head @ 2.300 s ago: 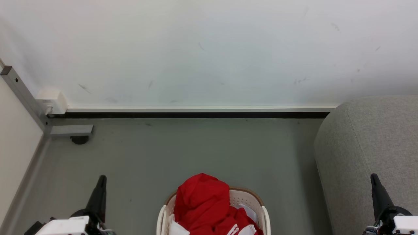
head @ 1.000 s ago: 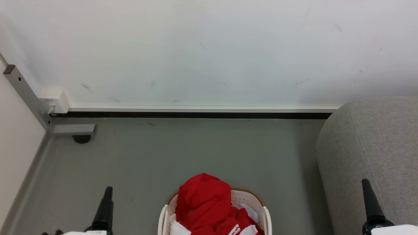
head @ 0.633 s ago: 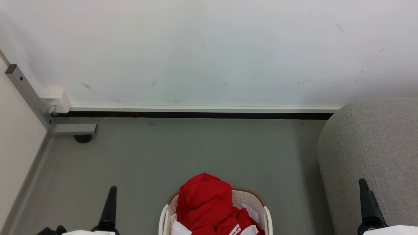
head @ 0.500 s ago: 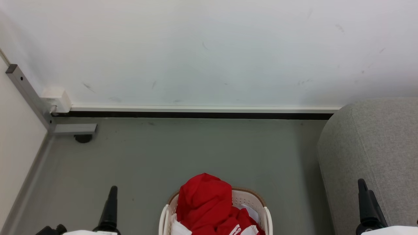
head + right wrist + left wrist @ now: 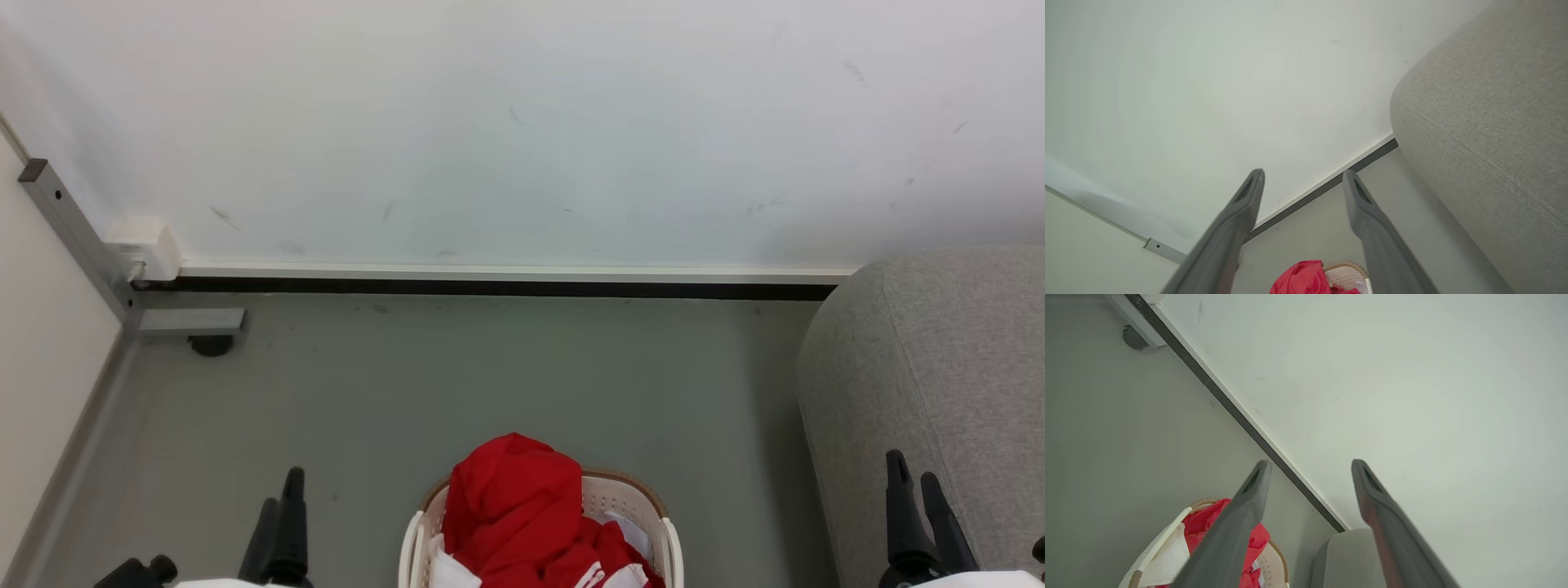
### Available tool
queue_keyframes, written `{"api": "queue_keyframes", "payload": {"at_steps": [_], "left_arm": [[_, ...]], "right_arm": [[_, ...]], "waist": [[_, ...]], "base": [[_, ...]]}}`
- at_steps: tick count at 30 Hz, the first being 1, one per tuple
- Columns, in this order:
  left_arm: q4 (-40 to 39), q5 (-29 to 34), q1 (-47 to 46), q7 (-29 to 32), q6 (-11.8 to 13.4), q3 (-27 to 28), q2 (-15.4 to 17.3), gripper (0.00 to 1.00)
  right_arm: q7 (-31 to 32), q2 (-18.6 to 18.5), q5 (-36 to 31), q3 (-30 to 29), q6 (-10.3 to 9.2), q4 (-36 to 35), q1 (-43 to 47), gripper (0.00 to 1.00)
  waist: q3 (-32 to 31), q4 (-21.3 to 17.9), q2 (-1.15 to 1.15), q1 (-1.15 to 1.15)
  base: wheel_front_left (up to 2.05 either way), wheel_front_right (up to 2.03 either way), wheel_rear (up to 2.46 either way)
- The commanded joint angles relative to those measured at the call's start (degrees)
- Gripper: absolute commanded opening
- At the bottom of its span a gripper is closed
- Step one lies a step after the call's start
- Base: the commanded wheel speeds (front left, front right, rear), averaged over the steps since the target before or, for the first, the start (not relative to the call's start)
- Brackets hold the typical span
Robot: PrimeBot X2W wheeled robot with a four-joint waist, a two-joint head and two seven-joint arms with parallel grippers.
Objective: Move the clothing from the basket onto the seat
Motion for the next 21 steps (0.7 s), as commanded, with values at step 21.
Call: {"api": "queue_keyframes", "payload": {"at_steps": [21], "left_arm": [[-2.3,18.0,1.1,-3.9,0.5,-2.4,0.7,1.0]], "right_arm": [[-4.0,-0.8,-14.9,-0.2,-0.07,-1.3,0.8,1.0]], "waist": [[0.1,0.0,0.0,0.0]], "base": [[0.0,0.0,0.0]]}}
